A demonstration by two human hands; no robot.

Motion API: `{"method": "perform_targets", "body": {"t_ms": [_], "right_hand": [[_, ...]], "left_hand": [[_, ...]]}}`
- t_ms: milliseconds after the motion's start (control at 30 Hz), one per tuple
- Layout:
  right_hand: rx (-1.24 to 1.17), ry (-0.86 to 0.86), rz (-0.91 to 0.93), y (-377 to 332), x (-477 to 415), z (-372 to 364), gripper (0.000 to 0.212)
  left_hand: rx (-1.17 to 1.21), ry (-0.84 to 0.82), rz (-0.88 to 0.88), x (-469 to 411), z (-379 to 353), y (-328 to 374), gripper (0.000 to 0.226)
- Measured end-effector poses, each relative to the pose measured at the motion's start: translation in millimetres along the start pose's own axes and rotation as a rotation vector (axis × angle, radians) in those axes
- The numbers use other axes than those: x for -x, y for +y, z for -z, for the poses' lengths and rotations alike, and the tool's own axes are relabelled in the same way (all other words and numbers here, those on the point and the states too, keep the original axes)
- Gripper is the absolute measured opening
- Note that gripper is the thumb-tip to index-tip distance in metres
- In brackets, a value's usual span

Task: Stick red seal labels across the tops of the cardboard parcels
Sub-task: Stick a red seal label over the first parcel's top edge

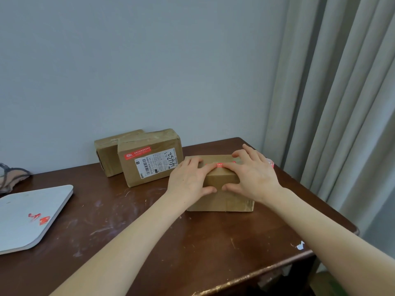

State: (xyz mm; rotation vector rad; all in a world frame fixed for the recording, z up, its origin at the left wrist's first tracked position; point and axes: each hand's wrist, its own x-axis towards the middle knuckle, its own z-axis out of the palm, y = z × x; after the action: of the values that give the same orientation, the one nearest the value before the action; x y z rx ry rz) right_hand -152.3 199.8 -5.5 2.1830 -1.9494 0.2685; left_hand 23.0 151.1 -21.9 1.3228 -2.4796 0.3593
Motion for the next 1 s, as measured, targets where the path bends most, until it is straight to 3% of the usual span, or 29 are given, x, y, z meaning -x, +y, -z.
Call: {"method": "perform_targets", "body": {"t_ms": [433,600,767,1000], "right_hand": [[0.011,0.048,-0.155,6,13,2,0.075],[-0.009,0.002,-0.127,8,7,3,0.087],[0.049,-0.041,-0.118,3,0,2,0.086],[0.045,-0.011,-0.168,3,1,-1,0.092]], "left_hand": [[0.051,0.02,0.024,8,6,-3,0.071],[0.025,0.052,0.021,7,5,0,0.079],[-0.074,0.001,0.043,0,4,4,0.077],[0.028,0.002,0.089,5,4,-1,0.078]]}}
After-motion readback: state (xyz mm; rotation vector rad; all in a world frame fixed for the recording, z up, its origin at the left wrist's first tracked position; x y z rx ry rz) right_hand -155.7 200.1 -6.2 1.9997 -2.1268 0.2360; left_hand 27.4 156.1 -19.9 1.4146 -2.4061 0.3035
